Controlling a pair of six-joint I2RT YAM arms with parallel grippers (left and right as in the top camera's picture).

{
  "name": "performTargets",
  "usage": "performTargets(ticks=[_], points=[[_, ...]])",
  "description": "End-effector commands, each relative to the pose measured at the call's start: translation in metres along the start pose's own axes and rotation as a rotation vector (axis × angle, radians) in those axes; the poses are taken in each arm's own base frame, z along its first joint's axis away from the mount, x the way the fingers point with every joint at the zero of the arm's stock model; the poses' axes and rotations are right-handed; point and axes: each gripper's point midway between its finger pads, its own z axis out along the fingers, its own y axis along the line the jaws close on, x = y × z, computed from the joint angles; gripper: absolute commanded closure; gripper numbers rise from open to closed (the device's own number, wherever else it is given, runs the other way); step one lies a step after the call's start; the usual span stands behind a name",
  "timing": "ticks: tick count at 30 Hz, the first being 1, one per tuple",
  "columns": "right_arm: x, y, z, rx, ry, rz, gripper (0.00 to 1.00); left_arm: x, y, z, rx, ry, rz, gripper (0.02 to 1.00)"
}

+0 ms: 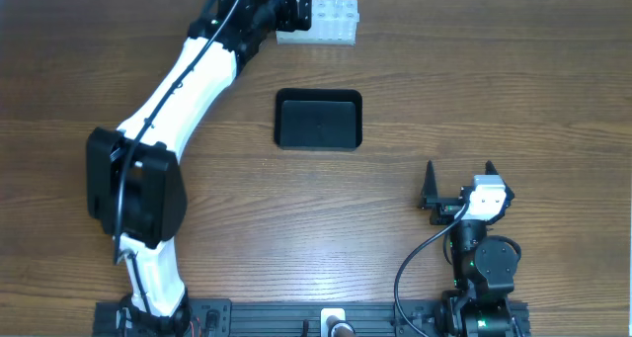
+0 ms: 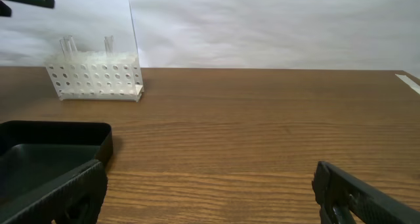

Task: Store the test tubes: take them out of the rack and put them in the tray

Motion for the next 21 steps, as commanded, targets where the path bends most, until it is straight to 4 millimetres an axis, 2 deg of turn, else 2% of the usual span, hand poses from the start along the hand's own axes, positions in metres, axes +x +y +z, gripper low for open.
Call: performTargets(ticks=[1, 6, 21], points=[[0.001, -0.001, 0.000, 0.001, -0.001, -0.004, 0.007, 0.007, 0.000, 0.019, -0.009, 0.017, -0.010, 0.034], [0.001, -0.001, 0.000, 0.001, -0.001, -0.004, 0.009, 0.017, 0.001, 0.034, -0.008, 0.025, -0.005, 0.053], [0.001, -0.001, 0.000, 0.001, -0.001, -0.004, 0.007, 0.014, -0.007, 0.073, 0.033, 0.003, 0.025, 0.082]])
